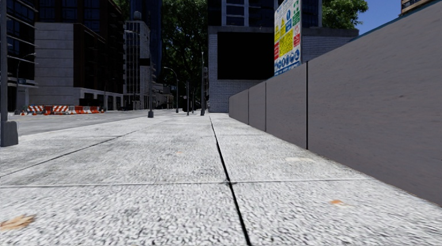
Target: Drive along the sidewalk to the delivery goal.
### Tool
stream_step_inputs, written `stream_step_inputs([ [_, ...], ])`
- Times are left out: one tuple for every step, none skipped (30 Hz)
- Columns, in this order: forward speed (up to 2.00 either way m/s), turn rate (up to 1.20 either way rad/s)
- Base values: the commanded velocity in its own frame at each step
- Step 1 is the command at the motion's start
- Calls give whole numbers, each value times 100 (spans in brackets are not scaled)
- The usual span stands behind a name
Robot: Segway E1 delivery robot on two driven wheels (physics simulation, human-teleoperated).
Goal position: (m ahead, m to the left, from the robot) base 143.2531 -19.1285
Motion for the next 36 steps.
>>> stream_step_inputs([
  [200,0],
  [200,0],
  [200,0],
  [200,0],
  [200,0],
  [200,0],
  [200,0],
  [200,0],
  [200,0],
  [200,0],
  [200,0],
  [200,0],
  [200,0],
  [200,0],
  [200,0],
  [200,0],
  [200,0],
  [200,0],
  [200,0],
  [200,0],
  [200,0],
  [200,0],
  [200,0],
  [200,0],
  [200,0],
  [200,0],
  [200,0],
  [200,0],
  [200,0],
  [200,0],
  [200,0],
  [200,0],
  [200,0],
  [200,0],
  [200,0],
  [200,0],
])
